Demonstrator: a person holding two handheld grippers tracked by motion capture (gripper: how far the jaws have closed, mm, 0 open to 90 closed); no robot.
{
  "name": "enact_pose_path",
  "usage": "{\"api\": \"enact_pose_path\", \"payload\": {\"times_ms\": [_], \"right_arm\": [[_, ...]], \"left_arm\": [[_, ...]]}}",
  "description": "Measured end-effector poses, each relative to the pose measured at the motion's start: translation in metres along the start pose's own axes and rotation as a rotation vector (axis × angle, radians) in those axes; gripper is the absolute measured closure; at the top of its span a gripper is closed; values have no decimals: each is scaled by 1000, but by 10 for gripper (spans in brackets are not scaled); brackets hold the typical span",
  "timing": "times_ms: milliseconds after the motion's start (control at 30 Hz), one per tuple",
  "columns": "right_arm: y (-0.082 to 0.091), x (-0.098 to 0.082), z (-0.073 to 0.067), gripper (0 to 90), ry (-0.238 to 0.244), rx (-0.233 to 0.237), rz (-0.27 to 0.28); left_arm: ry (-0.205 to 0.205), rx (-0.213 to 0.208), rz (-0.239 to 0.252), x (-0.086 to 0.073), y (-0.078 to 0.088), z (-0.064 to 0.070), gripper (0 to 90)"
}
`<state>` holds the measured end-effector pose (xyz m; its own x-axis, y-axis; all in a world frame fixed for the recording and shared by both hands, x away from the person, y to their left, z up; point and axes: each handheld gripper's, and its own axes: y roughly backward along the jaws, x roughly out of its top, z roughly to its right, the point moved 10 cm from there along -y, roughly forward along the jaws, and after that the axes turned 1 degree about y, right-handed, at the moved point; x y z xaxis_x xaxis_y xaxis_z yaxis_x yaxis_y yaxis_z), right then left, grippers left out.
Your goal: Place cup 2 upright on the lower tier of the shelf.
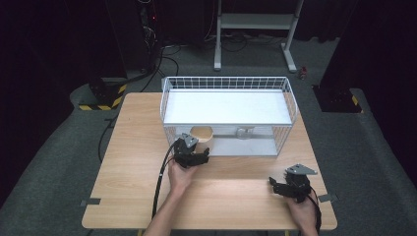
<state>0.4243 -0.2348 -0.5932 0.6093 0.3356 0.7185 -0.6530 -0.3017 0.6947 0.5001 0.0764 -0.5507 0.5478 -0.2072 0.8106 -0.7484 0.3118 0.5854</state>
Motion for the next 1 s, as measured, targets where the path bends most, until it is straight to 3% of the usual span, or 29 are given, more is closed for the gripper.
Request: {"api": "enact_pose_path", "payload": {"times_ms": [400,500,967,1000], "right_arm": [[0,0,0,228,-3,0,-1],[0,0,0,228,-5,0,-2],[0,0,0,228,-5,0,-2],[0,0,0,228,-5,0,-2]], "left_arm": [[9,59,-1,0,-11,-8,334],[-5,74,-16,2,-15,-10,363],[-10,91,-26,5,-27,-13,539],[-2,79,-34,3,-28,-11,552]]}}
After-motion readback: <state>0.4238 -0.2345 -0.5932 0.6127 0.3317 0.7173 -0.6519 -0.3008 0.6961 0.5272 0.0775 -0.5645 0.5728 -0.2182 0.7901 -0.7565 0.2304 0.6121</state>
